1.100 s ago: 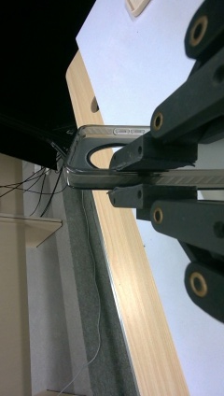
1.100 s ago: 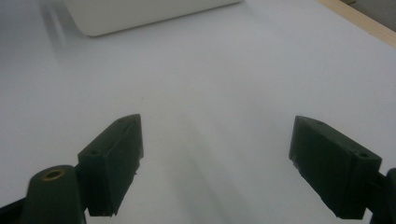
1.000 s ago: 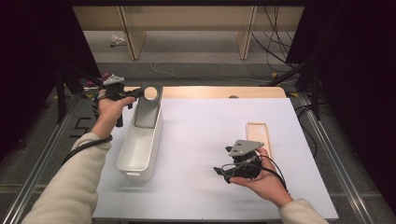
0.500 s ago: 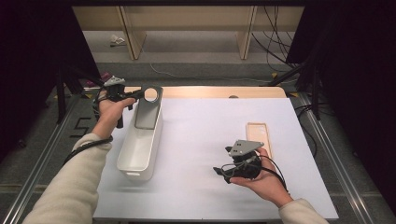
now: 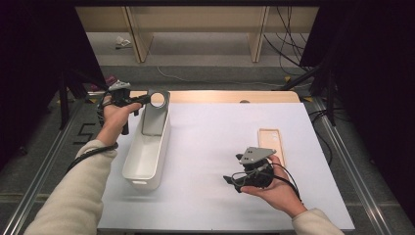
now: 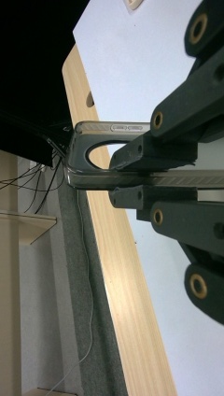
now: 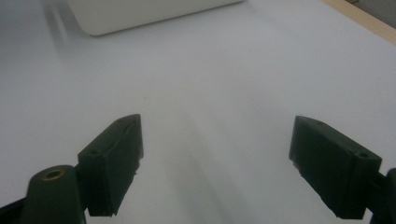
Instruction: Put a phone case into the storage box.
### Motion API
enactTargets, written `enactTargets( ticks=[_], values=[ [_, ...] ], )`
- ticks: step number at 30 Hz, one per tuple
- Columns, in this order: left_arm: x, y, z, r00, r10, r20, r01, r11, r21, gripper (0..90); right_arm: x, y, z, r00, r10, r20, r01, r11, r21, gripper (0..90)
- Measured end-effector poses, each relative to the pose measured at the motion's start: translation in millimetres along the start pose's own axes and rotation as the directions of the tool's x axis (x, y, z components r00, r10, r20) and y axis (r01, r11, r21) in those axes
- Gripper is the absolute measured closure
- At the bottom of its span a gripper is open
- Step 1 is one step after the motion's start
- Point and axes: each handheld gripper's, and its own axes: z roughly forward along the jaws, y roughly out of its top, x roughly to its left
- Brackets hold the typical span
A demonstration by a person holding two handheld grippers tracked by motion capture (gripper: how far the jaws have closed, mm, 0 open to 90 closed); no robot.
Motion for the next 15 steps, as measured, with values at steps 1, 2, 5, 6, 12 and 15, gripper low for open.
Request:
enactTargets(
  ticks=[1, 2, 5, 6, 12, 15],
  values=[
    [0.6, -0.3, -0.1, 1.0, -0.001, 0.0, 0.001, 1.0, 0.002, 80.5, 0.0, 0.0, 0.1, 1.0, 0.0, -0.001, 0.0, 1.0, 0.0, 18.3],
    [0.9, -0.5, -0.2, 1.0, -0.001, 0.0, 0.001, 1.0, 0.004, 80.4, 0.2, 0.0, 0.2, 1.0, 0.001, -0.002, -0.001, 1.0, 0.001, 18.3],
    [1.8, -1.4, -0.1, 1.0, -0.004, -0.004, 0.004, 1.0, 0.008, 80.1, 0.2, -0.2, 0.7, 1.0, -0.001, -0.004, 0.001, 1.0, 0.002, 18.3],
    [1.9, -1.6, -0.1, 1.0, -0.006, -0.005, 0.006, 0.9999, 0.008, 79.9, 0.2, -0.2, 0.8, 1.0, -0.002, -0.003, 0.002, 1.0, 0.002, 18.3],
    [2.8, -3.2, 0.6, 0.9999, -0.002, -0.017, 0.003, 0.9998, 0.021, 79.1, 0.3, -0.3, 0.8, 1.0, -0.003, -0.003, 0.003, 1.0, 0.003, 18.3],
    [3.0, -3.7, 1.1, 0.9997, -0.001, -0.025, 0.001, 0.9996, 0.027, 78.6, 0.2, -0.4, 0.9, 1.0, -0.001, -0.005, 0.001, 1.0, 0.003, 18.3]
  ],
)
